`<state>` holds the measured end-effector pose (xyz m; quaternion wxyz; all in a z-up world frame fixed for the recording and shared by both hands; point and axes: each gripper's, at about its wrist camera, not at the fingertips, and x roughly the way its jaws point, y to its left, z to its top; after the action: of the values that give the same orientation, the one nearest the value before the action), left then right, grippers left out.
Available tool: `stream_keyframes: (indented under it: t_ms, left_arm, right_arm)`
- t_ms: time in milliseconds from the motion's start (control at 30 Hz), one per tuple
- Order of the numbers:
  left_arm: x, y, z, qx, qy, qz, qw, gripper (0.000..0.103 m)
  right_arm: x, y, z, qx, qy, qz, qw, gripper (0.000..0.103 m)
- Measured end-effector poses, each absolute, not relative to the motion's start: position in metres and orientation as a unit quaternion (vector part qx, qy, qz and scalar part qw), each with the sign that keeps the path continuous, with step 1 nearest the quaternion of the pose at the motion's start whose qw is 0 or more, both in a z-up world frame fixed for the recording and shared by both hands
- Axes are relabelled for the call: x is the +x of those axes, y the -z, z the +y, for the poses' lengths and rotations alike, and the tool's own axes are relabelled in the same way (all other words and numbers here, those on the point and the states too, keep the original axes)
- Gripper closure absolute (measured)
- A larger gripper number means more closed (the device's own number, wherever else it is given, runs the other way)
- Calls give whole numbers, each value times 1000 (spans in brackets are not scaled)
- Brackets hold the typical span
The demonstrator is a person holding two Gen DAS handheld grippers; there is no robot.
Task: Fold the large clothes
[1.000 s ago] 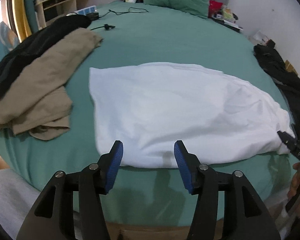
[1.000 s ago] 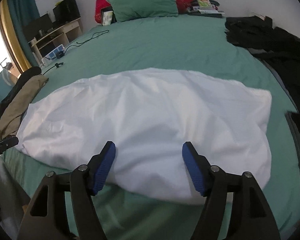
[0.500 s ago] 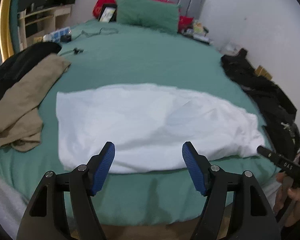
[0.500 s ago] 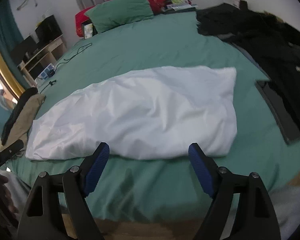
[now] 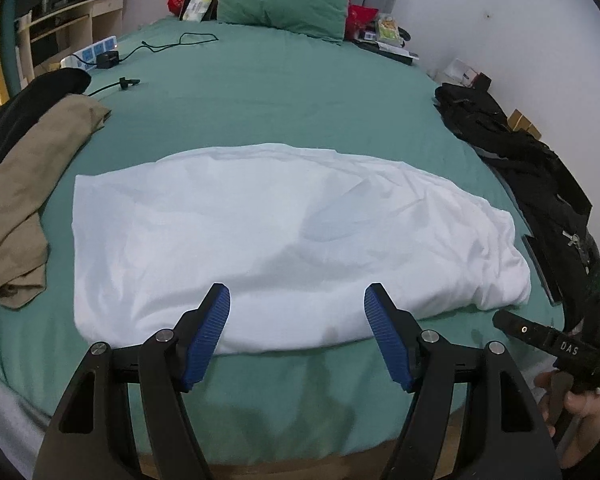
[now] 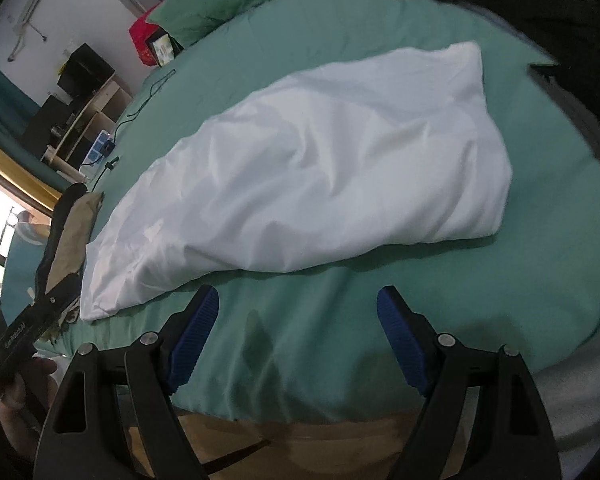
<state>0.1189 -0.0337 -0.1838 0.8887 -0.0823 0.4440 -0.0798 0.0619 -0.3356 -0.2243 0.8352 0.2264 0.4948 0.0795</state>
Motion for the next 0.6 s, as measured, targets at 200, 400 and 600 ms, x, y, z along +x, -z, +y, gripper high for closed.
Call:
stream_keyframes:
  t_ms: [200, 400, 600]
  left_arm:
    - [140, 186, -42, -85, 82, 442, 889, 30]
    - [161, 191, -52, -74, 74, 438, 893, 30]
    - [191, 202, -60, -83, 70, 442, 890, 30]
  right_arm:
    - [82, 230, -340, 246, -81, 488, 834, 22]
    - [103, 233, -373, 299, -70, 470, 828, 22]
    - [127, 242, -395, 377, -73, 430, 817, 15]
